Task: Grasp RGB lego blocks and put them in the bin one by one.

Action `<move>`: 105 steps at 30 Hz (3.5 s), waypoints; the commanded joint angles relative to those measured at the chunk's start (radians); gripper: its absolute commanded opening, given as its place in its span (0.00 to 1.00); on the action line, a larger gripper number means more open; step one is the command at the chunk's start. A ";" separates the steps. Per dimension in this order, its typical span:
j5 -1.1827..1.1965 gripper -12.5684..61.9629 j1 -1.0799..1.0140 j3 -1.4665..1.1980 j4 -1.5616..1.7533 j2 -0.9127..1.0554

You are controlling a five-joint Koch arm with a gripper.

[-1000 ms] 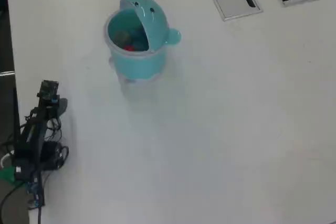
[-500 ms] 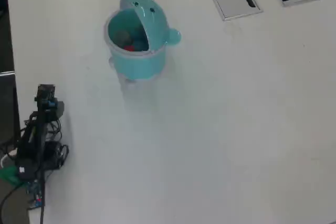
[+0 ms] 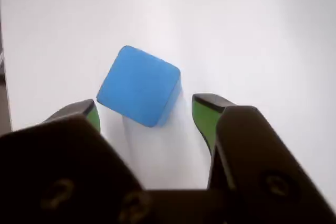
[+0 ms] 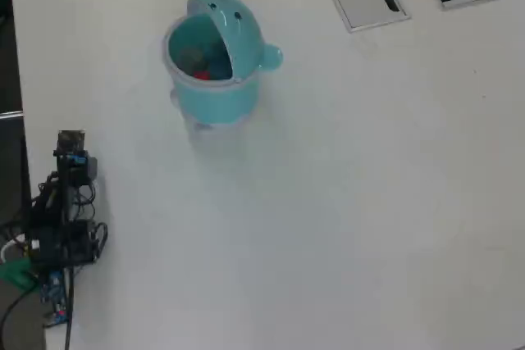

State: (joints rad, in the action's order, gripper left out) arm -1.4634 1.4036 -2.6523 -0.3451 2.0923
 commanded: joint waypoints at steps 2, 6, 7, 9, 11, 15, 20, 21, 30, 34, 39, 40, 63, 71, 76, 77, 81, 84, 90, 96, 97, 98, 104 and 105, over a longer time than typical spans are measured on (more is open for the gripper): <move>-0.006 0.61 0.005 0.051 0.066 -0.014; -0.006 0.61 0.005 0.051 0.077 -0.035; -0.006 0.61 0.005 0.049 0.087 -0.043; -0.006 0.61 0.006 0.054 0.100 -0.057; -0.005 0.61 0.014 0.061 0.101 -0.069; -0.005 0.61 0.023 0.084 0.103 -0.100; -0.003 0.61 0.023 0.104 0.126 -0.135; -0.003 0.61 0.023 0.112 0.126 -0.141; 0.000 0.61 0.040 0.173 0.123 -0.187; 0.000 0.60 0.048 0.156 0.124 -0.192; 0.000 0.60 0.049 0.141 0.126 -0.193; 0.000 0.60 0.049 0.138 0.129 -0.198; 0.054 0.33 0.038 0.104 0.184 -0.204; 0.078 0.30 -0.005 0.164 0.178 -0.106; 0.126 0.30 -0.100 0.233 0.183 -0.009; 0.126 0.30 -0.115 0.252 0.183 0.002; 0.135 0.30 -0.156 0.345 0.183 0.029; 0.135 0.30 -0.179 0.403 0.184 0.038; 0.133 0.16 -0.256 0.663 0.255 0.011; 0.135 0.16 -0.380 0.989 0.318 -0.161; 0.135 0.16 -0.390 1.026 0.318 -0.184; 0.135 0.16 -0.414 1.092 0.344 -0.241; 0.135 0.16 -0.468 1.336 0.367 -0.426; 0.135 0.16 -0.479 1.404 0.364 -0.471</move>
State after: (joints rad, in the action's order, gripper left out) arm -1.3269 0.9342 -1.3146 -0.0828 1.5938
